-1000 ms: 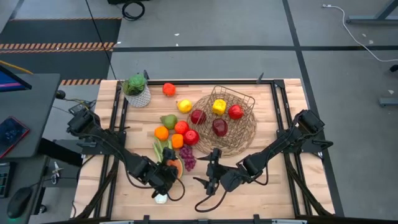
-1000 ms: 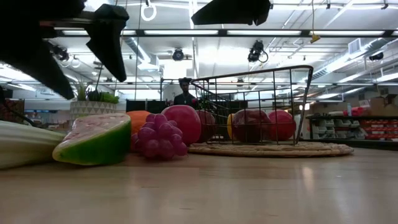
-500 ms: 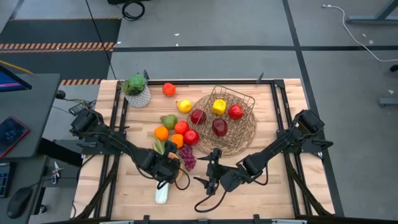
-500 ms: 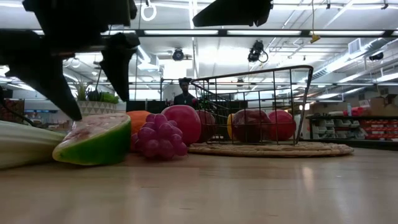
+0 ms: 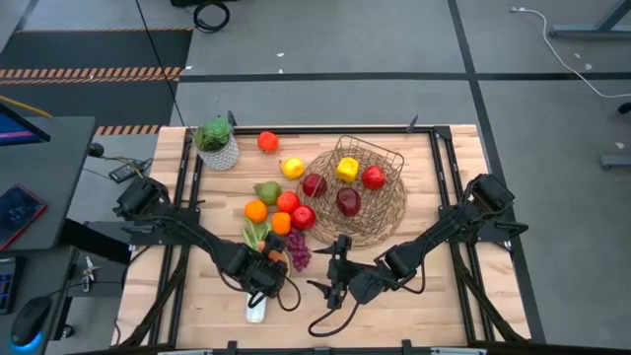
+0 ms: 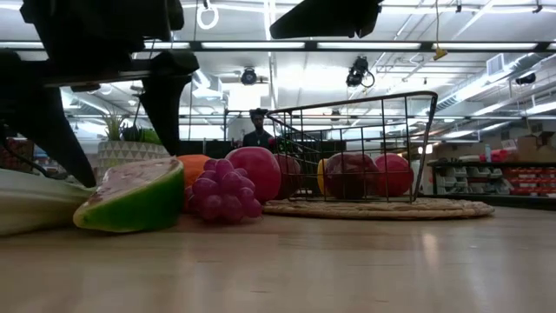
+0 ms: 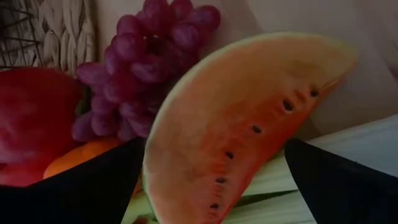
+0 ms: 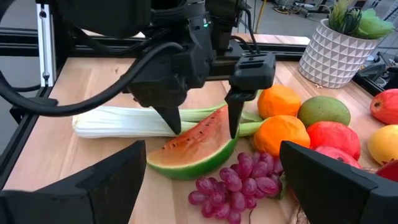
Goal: Build produce basket
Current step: Put the red watermelon into the gold wire basket
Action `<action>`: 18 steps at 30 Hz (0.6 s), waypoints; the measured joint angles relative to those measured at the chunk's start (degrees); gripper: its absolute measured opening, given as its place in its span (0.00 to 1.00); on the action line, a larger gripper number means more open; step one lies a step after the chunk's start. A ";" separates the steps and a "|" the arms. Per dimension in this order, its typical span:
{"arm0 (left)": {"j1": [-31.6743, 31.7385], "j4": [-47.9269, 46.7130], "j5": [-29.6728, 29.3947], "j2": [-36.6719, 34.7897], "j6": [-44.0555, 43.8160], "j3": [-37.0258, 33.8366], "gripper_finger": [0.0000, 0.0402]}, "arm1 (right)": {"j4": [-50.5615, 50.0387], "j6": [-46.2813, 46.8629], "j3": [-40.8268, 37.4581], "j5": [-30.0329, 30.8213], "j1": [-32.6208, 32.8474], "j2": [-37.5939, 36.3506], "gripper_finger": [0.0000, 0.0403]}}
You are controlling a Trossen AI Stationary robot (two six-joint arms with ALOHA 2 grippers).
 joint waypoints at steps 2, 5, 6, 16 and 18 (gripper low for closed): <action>0.35 -0.25 1.03 0.04 -0.03 0.00 0.99 | 0.02 0.02 0.00 0.00 0.00 0.00 0.92; 0.87 -0.69 1.66 0.26 -0.07 0.00 0.99 | 0.02 0.02 0.00 -0.02 0.00 0.00 0.92; 1.07 -0.97 1.70 0.45 -0.07 0.00 0.99 | 0.02 0.04 0.00 -0.02 0.00 0.00 0.92; 1.57 -1.65 0.84 2.55 2.93 0.00 0.99 | -0.24 0.22 0.00 -0.18 0.00 0.00 0.92; 1.57 -1.81 0.89 2.54 2.93 0.00 0.99 | -0.23 0.41 0.00 -0.20 0.00 0.00 0.92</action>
